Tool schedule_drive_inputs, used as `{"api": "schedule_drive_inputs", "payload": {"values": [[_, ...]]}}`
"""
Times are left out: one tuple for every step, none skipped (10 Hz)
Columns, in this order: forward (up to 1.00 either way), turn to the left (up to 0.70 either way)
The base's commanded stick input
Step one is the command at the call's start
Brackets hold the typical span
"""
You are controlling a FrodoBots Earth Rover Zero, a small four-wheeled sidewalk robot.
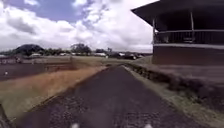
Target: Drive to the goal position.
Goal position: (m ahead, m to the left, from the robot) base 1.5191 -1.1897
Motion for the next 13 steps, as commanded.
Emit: {"api": "schedule_drive_inputs", "payload": {"values": [[0.7,0.0],[0.7,0.0],[0.7,0.0],[0.7,0.0],[0.7,0.0],[0.7,0.0],[0.7,0.0],[0.7,0.0],[0.7,0.0],[0.7,0.0],[0.7,0.0],[0.7,0.0],[0.7,0.0]]}}
